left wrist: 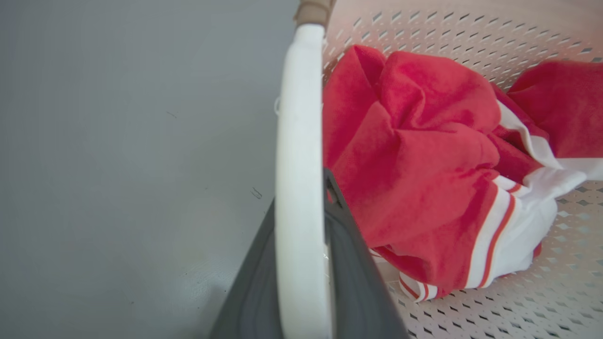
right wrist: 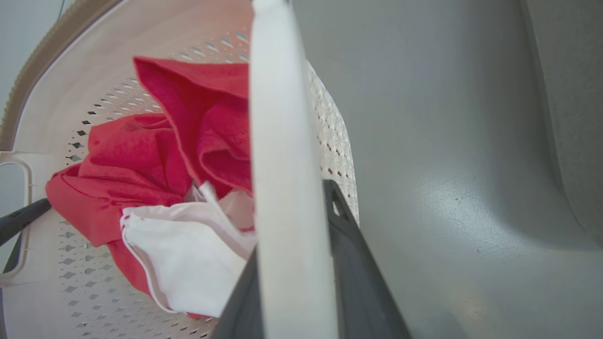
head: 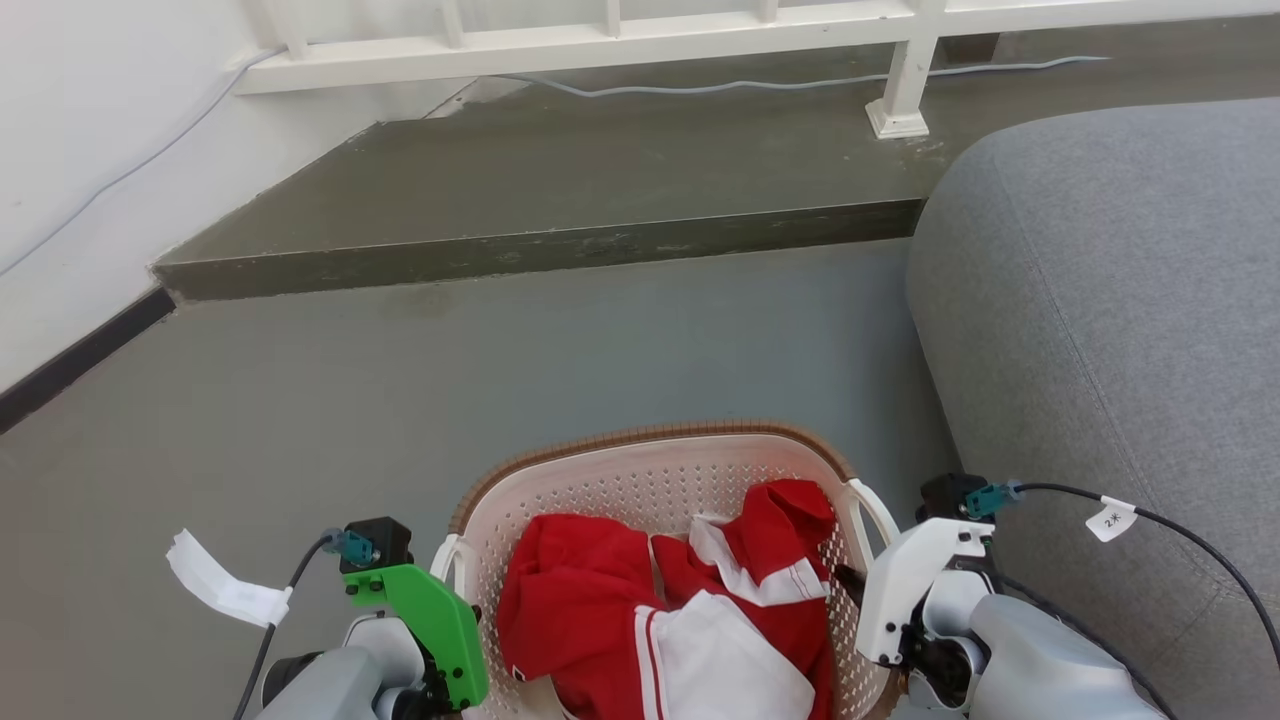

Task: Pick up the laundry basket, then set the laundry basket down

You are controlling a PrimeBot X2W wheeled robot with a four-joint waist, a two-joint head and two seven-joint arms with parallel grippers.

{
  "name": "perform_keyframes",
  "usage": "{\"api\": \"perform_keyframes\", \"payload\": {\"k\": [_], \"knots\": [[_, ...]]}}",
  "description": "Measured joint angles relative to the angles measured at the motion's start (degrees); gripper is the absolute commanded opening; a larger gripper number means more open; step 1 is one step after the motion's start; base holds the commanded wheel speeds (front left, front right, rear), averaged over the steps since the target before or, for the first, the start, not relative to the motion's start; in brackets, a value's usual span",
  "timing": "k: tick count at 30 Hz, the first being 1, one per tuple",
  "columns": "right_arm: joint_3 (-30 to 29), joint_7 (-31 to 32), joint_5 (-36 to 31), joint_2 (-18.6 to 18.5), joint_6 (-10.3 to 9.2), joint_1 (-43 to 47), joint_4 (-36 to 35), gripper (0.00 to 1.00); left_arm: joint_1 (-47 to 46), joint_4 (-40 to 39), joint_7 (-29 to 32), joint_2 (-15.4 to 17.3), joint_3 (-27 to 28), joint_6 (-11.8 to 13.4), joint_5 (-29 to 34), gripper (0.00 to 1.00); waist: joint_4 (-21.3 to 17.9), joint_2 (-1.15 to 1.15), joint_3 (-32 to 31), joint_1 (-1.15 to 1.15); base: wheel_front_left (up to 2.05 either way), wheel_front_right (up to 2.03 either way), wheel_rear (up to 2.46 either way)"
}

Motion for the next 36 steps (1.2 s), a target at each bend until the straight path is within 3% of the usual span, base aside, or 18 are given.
{"api": "perform_keyframes", "payload": {"k": [11, 36], "knots": [[0.8, -0.7, 0.5, -0.1, 0.00, -0.8, 0.0, 0.00, -0.2, -0.3, -0.9, 0.1, 0.0, 0.0, -0.5, 0.00, -0.1, 0.00, 1.7, 0.00, 0.00, 0.00, 0.00], [0.6, -9.8, -0.1, -0.2, -0.45, -11.0, -0.9, 0.00, -10.3, -3.6, -9.1, 2.5, 0.5, 0.0, 0.4, 0.00, -0.6, 0.00, 18.4, 0.00, 0.00, 0.00, 0.00]]}}
